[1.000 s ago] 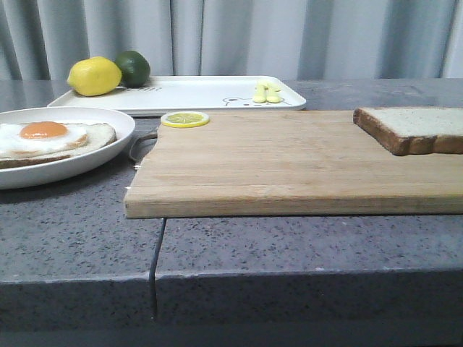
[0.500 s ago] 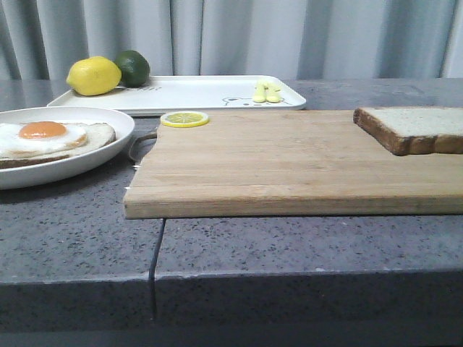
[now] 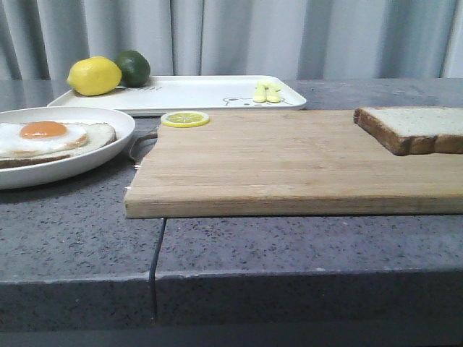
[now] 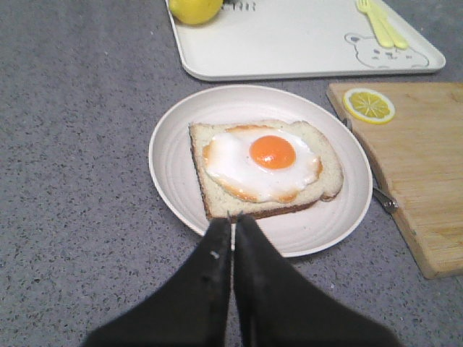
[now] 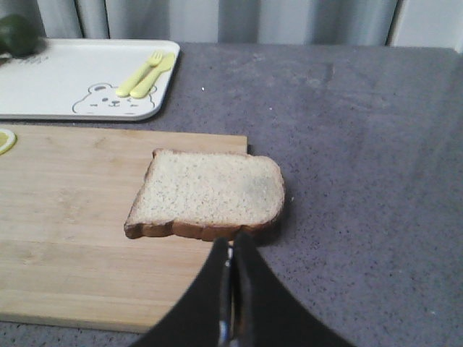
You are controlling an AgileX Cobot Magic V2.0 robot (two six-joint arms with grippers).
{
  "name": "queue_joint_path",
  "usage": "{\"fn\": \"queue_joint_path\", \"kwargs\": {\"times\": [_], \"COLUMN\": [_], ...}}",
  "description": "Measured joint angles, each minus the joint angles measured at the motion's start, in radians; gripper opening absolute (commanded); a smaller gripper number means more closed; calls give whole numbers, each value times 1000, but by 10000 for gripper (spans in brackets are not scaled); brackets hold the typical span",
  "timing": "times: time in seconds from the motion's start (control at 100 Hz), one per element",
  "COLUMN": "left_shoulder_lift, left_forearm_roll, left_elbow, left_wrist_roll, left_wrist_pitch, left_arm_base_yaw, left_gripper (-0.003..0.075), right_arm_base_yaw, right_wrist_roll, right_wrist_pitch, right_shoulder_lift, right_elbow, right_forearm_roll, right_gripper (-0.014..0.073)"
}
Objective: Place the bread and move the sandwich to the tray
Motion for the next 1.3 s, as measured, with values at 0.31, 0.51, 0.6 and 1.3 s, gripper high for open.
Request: {"fn": "queue_joint_path", "kwargs": {"times": [0.31, 0.51, 0.6, 1.3], "left_shoulder_lift": [62, 63, 63, 63], "left_forearm_roll": [-1, -2, -2, -4], "left_elbow": [-57, -57, -57, -57], "left_wrist_roll": [0, 0, 0, 0], "left_wrist_pitch": [21, 21, 21, 21], "left_arm_base_yaw": [0, 0, 0, 0], "left_gripper": [-19, -19, -19, 190], "right_arm_base_yaw": [0, 0, 0, 0], "right_wrist_roll": [0, 0, 0, 0], "right_wrist_pitch": [127, 125, 125, 133], "right_shoulder_lift": [144, 149, 149, 149], "right_elbow": [-102, -102, -102, -102], "right_forearm_roll": [20, 20, 20, 20], "right_gripper": [-116, -116, -116, 355]}}
